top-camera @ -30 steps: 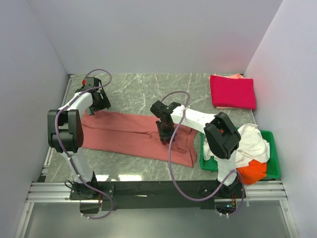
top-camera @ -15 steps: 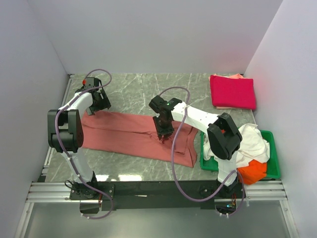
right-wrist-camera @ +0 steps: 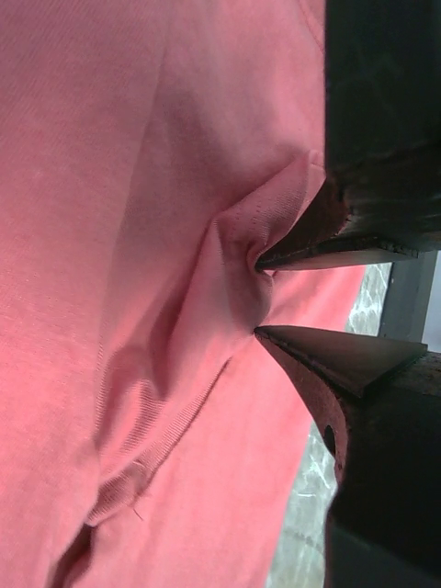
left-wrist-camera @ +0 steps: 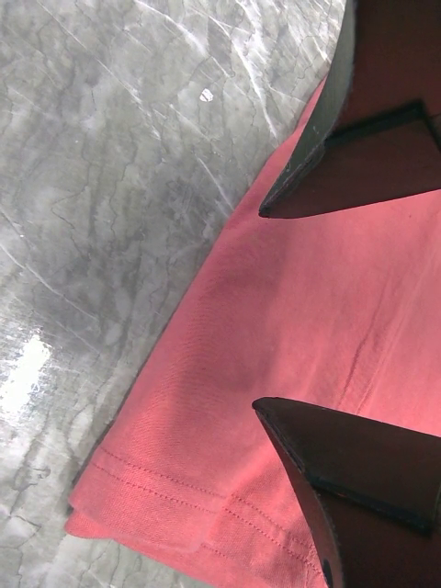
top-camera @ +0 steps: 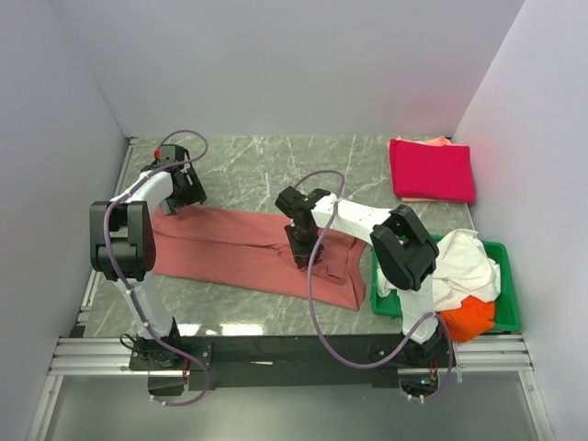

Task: Fold and stack the t-shirts
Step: Fold the tshirt

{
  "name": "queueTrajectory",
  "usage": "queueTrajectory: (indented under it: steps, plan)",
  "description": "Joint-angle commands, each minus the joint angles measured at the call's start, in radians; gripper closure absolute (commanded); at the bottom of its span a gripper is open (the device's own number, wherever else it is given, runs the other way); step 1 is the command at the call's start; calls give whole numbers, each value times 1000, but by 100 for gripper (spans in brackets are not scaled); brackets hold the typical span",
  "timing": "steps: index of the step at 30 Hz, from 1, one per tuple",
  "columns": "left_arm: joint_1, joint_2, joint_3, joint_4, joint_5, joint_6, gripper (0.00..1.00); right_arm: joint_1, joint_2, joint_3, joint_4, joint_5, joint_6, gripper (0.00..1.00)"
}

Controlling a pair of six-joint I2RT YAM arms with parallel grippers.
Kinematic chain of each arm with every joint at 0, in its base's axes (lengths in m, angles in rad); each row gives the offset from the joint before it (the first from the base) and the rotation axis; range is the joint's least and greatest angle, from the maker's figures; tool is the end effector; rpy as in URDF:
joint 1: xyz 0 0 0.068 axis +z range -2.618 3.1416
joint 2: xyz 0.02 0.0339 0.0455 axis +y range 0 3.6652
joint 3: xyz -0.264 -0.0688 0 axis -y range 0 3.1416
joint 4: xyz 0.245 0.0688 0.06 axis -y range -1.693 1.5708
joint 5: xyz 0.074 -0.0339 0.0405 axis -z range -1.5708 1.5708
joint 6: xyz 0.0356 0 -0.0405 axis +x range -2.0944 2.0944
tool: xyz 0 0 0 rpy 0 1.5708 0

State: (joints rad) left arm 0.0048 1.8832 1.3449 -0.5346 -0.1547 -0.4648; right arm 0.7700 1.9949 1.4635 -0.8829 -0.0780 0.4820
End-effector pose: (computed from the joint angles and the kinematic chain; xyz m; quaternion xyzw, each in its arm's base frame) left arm 0.3944 0.0074 0.1947 -0.2433 0.9353 0.0169 0.2563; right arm 0.2761 0.2716 0.1735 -0.1460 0.9854 0.0773 0.0405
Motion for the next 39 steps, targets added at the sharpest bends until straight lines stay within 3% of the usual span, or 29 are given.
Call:
queueTrajectory:
  steps: [1, 16, 18, 25, 39]
  plan:
    - [0, 5, 7, 21, 6, 8, 16, 6, 16, -3, 15, 1, 4, 62]
    - [1, 2, -1, 22, 4, 9, 16, 6, 67, -12, 36, -8, 0, 63]
    - [1, 2, -3, 22, 6, 6, 16, 6, 68, -17, 36, -5, 1, 68]
    - [0, 4, -1, 22, 7, 8, 16, 6, 32, -12, 6, -3, 9, 99]
    - [0, 2, -10, 27, 15, 6, 16, 6, -15, 159, -160, -173, -37, 100]
